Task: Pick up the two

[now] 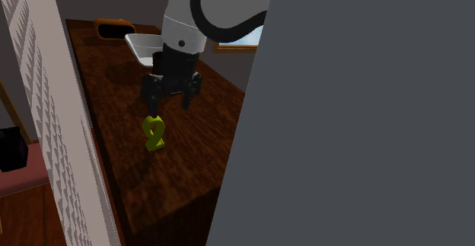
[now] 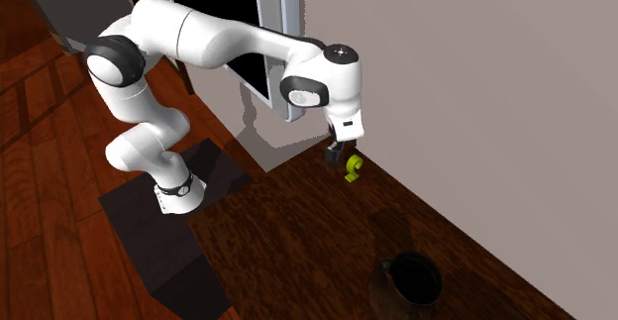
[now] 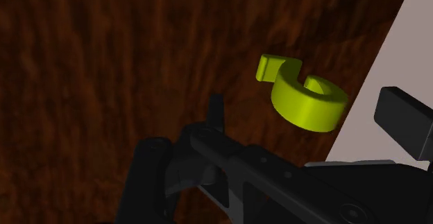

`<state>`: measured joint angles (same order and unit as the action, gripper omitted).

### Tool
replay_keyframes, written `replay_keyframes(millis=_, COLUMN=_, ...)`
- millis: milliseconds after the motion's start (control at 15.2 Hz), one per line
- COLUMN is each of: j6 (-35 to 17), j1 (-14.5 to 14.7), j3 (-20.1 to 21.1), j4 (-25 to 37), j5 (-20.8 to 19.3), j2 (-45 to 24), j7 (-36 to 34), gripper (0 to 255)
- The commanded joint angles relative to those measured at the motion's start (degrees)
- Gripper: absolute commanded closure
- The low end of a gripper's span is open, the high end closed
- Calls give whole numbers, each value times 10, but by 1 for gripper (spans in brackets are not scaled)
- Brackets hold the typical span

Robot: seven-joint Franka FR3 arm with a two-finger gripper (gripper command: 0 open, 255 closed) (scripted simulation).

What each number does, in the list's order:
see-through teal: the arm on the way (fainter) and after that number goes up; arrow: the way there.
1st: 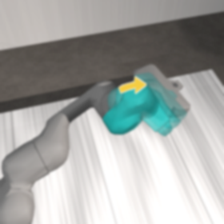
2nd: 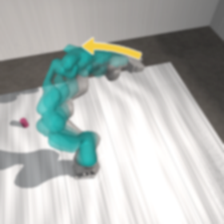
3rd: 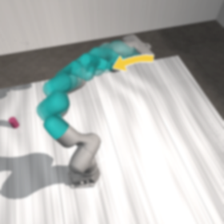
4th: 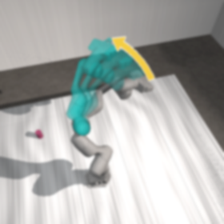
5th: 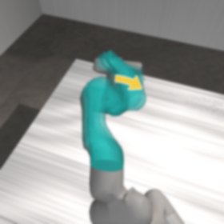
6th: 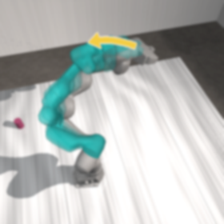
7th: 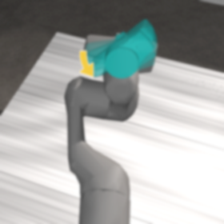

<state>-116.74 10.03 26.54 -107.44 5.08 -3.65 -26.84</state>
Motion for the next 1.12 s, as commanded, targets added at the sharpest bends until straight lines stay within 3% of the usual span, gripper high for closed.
replay_keyframes(millis=0, j6=-7, j1=15, j3=9, j4=38, j5=-26, j2=-45, j7=-27, gripper=0)
replay_keyframes(millis=660, j6=-62, j1=22, j3=8, j4=9, j5=-40, j2=-72, j7=-33, gripper=0)
replay_keyframes(millis=726, j6=-62, j1=21, j3=7, j4=9, j5=-40, j2=-72, j7=-32, gripper=255)
replay_keyframes(millis=1056, j6=-61, j1=22, j3=8, j4=9, j5=-39, j2=-71, j7=-33, gripper=255)
